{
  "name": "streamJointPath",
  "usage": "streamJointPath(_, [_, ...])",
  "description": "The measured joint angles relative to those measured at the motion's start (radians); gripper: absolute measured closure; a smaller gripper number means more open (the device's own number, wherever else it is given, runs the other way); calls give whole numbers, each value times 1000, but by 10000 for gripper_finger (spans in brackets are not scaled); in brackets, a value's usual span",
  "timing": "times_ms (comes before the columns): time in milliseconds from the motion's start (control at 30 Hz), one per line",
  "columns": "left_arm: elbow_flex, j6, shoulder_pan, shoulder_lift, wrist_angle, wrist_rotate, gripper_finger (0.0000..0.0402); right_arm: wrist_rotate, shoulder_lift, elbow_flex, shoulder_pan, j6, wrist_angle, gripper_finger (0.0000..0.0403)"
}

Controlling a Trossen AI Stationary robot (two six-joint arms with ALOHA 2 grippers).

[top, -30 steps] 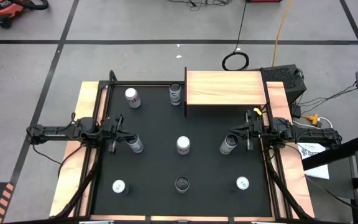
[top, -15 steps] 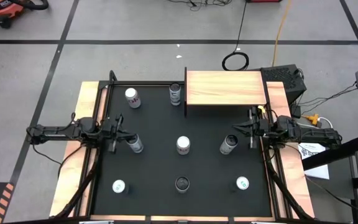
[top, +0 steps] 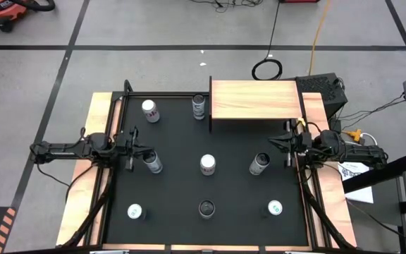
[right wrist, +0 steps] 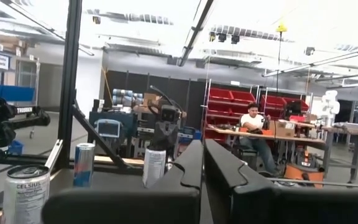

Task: Place canned beverage on shelf
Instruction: Put the bottom white-blue soda can on the shelf

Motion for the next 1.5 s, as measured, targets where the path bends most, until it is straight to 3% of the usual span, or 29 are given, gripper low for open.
streamJointPath(367, [0,-6,0,0,95,-133,402,0,0,2,0,6,55,403])
streamJointPath(667, [0,-130,0,0,217,-178,402,-1,0,2,0,6,55,403])
streamJointPath(1100, [6,-132,0,1,158,-185,402,-1,0,2,0,87,51,403])
streamJointPath(1500, [9,-129,0,1,251,-220,402,-2,0,2,0,87,49,403])
